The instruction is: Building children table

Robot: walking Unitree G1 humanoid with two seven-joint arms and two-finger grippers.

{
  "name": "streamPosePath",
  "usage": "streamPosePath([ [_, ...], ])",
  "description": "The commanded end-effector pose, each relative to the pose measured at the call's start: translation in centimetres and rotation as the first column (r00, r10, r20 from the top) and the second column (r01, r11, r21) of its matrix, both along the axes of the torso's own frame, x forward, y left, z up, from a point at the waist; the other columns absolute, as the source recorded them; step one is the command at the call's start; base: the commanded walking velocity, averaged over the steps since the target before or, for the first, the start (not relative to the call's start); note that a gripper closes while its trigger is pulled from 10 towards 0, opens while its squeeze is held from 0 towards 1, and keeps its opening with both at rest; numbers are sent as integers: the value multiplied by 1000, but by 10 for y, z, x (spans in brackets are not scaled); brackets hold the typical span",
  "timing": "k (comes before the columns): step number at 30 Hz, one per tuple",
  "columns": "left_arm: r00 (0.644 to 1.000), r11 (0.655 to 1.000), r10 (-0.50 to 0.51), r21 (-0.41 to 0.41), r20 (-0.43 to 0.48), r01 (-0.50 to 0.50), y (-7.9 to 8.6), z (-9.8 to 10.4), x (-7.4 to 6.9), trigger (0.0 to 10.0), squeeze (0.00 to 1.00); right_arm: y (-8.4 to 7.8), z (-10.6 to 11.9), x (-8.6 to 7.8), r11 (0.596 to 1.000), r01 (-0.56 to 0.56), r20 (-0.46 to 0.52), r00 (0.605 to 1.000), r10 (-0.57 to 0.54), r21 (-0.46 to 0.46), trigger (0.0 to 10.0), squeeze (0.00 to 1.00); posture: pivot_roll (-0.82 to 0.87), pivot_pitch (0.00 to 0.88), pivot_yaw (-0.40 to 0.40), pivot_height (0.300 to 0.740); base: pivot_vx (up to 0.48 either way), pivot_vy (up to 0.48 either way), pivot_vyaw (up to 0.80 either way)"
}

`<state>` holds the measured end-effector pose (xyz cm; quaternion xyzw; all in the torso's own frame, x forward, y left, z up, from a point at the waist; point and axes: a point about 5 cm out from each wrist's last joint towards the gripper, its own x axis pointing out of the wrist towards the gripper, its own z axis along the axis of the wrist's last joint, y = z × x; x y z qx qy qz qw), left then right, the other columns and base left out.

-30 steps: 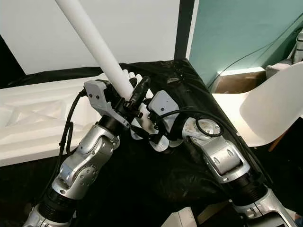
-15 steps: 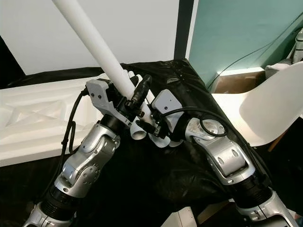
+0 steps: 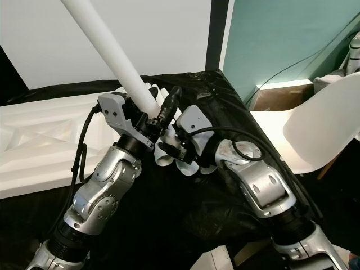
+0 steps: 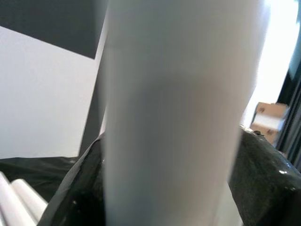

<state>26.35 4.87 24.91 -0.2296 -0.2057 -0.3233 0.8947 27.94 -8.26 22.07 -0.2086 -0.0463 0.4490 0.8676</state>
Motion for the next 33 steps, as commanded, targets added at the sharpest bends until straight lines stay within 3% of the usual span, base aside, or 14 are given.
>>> streamPosePath([
  [1,937,952,-305,63,170,299,-9,7,-20,10000,0,1,7,4,1000,17,16,1000,-17,20,0,0,-39,0,3,740,0,0,0],
  [4,896,920,-388,22,216,392,1,10,-34,10000,0,0,9,11,997,69,32,997,-70,34,0,0,-40,0,3,740,0,0,0],
  [8,844,864,-504,103,184,493,15,-6,-50,10000,0,-6,19,27,982,174,57,982,-178,76,0,0,-40,0,5,740,0,0,0],
  [12,839,851,-525,130,144,510,17,-14,-53,10000,0,-8,23,31,977,193,61,978,-199,91,39,0,-41,0,4,740,0,0,0],
  [13,844,854,-519,131,136,504,17,-16,-52,10000,0,-7,23,31,978,189,58,979,-195,94,745,0,-37,0,2,740,0,0,0],
  [17,853,860,-507,134,125,492,17,-18,-51,10000,0,-5,24,30,978,182,54,981,-188,100,1020,0,-36,0,1,740,0,0,0],
  [19,885,871,-461,224,67,437,18,-32,-43,10000,0,-1,24,29,979,170,46,983,-176,113,2627,0,-29,0,0,740,0,0,0],
  [20,885,871,-461,224,67,437,18,-32,-43,10000,0,-1,24,29,979,170,46,983,-176,113,2627,0,-29,0,0,740,0,0,0],
  [21,903,838,-429,360,-32,411,24,-55,-37,10000,0,3,25,28,979,161,41,985,-167,128,4353,0,-30,0,5,740,0,0,0],
  [24,902,817,-426,398,-71,417,27,-63,-37,10000,0,4,26,28,978,159,42,985,-166,133,4353,0,-30,0,5,740,0,0,0],
  [25,908,813,-403,410,-117,414,34,-70,-34,10000,0,4,27,28,977,161,46,985,-169,140,10000,0,-34,0,11,740,0,0,0],
  [30,924,796,-320,470,-209,382,53,-89,-27,10000,0,2,31,30,972,175,59,981,-186,159,10000,0,-36,0,13,740,0,0,0],
  [31,951,785,-214,539,-225,304,66,-100,-18,10000,0,-1,34,30,969,184,68,978,-197,166,10000,0,-42,0,17,740,0,0,0],
  [33,957,777,-183,563,-223,280,70,-103,-15,10000,0,-2,34,30,968,186,70,977,-200,168,10000,0,-42,0,17,740,0,0,0],
])
